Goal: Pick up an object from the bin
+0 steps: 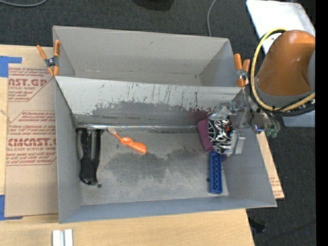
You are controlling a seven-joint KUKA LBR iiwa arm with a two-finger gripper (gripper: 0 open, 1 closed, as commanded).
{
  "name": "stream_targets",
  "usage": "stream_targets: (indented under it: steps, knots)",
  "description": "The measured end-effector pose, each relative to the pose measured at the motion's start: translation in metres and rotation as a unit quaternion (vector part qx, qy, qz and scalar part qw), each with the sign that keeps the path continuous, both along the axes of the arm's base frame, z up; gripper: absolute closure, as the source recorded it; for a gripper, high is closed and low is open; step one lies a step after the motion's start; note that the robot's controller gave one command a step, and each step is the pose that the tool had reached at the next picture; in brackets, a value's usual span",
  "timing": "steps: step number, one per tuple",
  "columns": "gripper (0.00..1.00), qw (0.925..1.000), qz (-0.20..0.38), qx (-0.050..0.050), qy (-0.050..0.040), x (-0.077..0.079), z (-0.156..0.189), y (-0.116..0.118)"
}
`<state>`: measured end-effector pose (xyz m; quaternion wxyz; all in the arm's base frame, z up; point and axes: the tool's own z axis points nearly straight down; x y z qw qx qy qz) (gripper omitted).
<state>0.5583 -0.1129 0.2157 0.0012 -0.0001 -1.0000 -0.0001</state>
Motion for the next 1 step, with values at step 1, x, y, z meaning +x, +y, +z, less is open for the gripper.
stream_targets:
  steps: [1]
  knots:
    - [0.00,1.0000,0.000,0.000,-0.0025,0.0013,0.0023,0.0003]
